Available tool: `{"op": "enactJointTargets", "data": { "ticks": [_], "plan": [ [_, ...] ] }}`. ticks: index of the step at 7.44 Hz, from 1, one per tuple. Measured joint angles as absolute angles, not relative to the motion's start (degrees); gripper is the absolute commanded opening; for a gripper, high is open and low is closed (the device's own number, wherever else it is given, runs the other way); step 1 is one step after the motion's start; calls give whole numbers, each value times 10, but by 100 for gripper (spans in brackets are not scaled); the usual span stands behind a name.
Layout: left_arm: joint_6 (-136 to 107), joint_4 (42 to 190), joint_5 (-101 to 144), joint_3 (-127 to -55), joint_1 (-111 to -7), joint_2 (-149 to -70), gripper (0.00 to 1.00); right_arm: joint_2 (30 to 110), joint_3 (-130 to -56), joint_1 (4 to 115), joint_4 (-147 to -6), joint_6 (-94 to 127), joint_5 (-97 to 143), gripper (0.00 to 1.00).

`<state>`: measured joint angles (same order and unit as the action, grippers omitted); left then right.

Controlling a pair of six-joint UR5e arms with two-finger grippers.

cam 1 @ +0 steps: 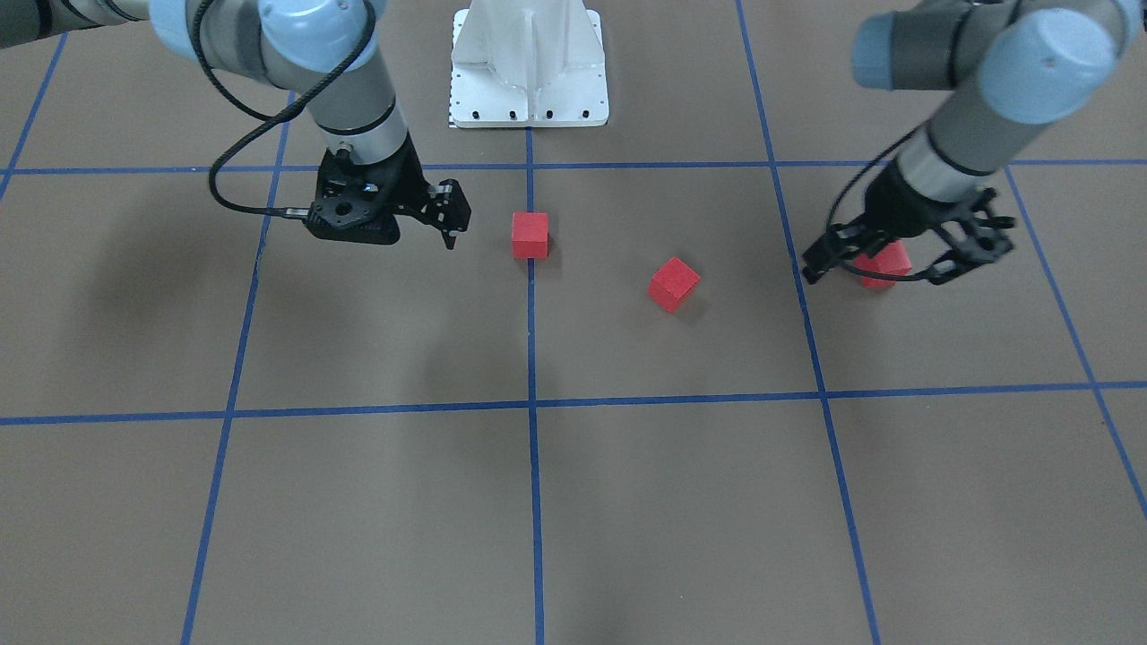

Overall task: Form red blocks into L shape at center
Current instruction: 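Raise the right gripper away while the left gripper reaches toward the middle red cube, then lower the left gripper over the middle red cube and grasp it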

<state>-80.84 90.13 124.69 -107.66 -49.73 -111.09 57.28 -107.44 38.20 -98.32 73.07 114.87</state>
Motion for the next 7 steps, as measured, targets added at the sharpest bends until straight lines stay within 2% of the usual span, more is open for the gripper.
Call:
{"op": "enactJointTargets", "data": {
  "ticks": [3,7],
  "plan": [
    [-1007,893,1185,-1046,-406,-1174,100,615,-1069,428,-983,664,1155,99],
    [-1027,897,1182,-979,-370,-1210,100,625,-1066,432,-983,659,1153,99]
  ]
}}
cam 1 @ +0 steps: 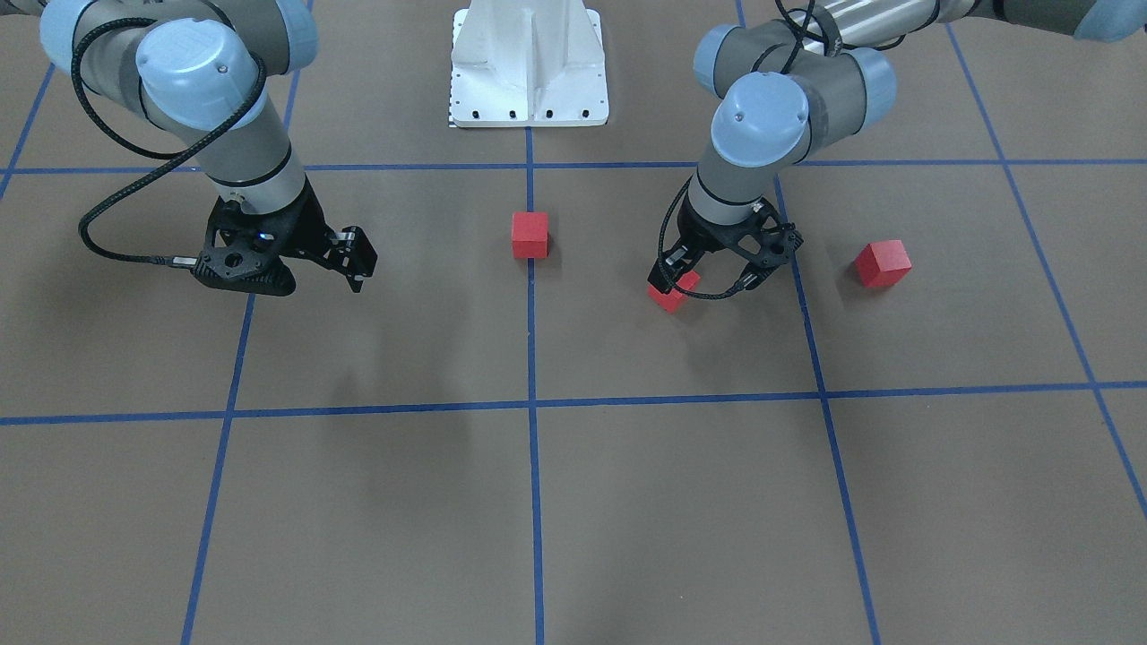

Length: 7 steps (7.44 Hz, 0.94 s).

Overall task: Form red blocks into L shape at center
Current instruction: 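Lower the left gripper over the middle red cube and grasp it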

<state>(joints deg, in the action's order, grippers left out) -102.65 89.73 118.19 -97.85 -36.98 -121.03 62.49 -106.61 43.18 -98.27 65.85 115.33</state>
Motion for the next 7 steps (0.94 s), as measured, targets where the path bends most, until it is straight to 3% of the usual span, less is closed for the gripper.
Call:
{"op": "enactJointTargets", "data": {
  "ticks": [7],
  "plan": [
    [-1021,914,1167,-926,-350,-1230,89,627,-1066,432,-982,658,1152,99]
  ]
}}
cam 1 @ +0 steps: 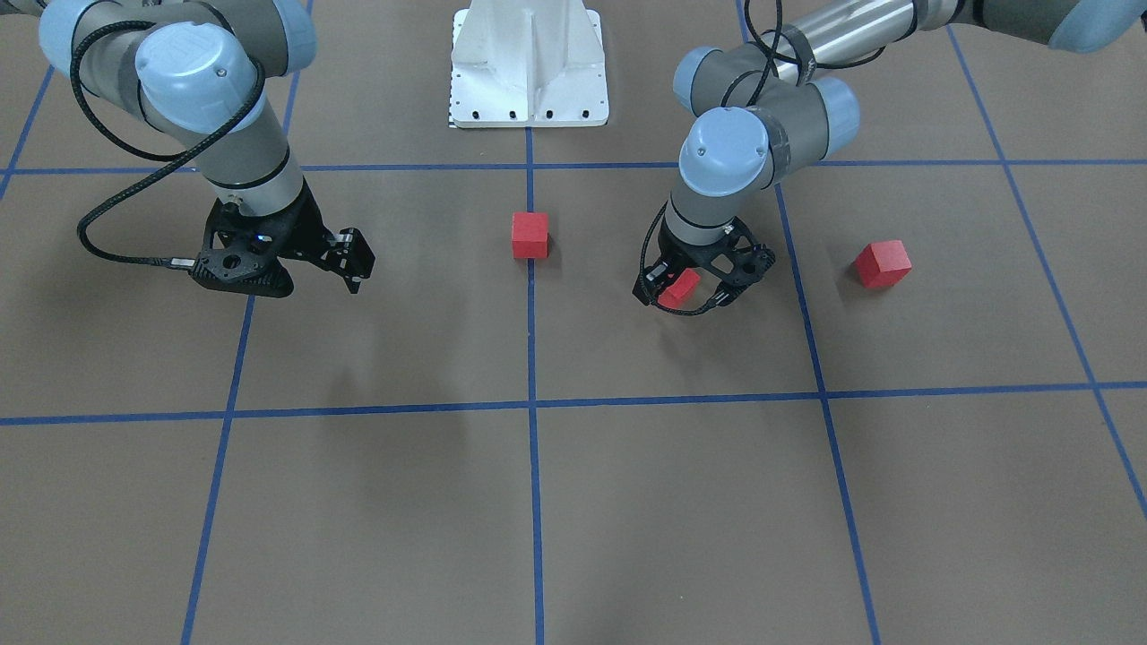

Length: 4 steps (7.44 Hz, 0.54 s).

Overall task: Form red blocks into L shape at center
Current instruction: 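Lower the left gripper over the middle red cube and grasp it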

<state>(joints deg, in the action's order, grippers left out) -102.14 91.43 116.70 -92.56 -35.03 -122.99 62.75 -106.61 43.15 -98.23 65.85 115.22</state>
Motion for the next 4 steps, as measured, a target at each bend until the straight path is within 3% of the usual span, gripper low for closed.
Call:
{"op": "enactJointTargets", "data": {
  "ticks": [1,2,4],
  "plan": [
    [-1021,917,1166,-920,-348,-1230,65,627,-1066,432,-982,659,1152,99],
    [-1021,918,1166,-916,-346,-1230,1,627,-1066,432,-982,659,1152,99],
    [-1021,918,1166,-914,-345,-1231,0,627,-1066,432,-982,660,1152,99]
  ]
}}
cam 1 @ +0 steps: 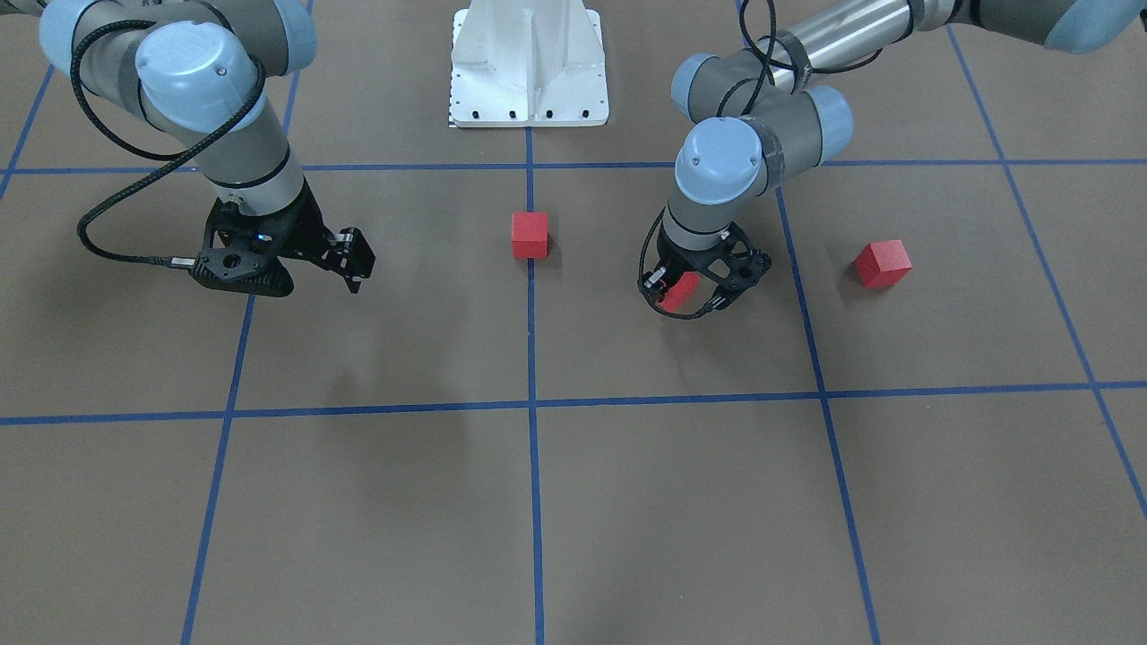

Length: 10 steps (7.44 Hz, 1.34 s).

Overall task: Form red blocks into L shape at center
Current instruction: 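Lower the left gripper over the middle red cube and grasp it, then carry the red cube with the left gripper beside the center cube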

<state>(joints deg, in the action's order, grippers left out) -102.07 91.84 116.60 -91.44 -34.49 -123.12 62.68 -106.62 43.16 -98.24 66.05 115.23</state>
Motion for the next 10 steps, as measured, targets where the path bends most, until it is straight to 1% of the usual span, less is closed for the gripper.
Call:
{"op": "enactJointTargets", "data": {
  "ticks": [2,4,5,7,9,10],
  "plan": [
    [-996,913,1168,-926,-349,-1248,0,627,-1067,432,-982,660,1152,99],
    [-871,892,1171,-920,-361,-1316,0,629,-1068,438,-982,657,1152,99],
    [-798,875,1170,-900,-363,-1355,0,633,-1069,443,-982,651,1153,99],
    [-673,862,1167,-845,-357,-1408,0,644,-1070,453,-982,636,1154,99],
    [-632,863,1165,-776,-333,-1452,0,651,-1071,456,-982,629,1154,99],
    [-627,866,1162,-756,-322,-1462,0,653,-1071,457,-982,626,1154,99]
  ]
}}
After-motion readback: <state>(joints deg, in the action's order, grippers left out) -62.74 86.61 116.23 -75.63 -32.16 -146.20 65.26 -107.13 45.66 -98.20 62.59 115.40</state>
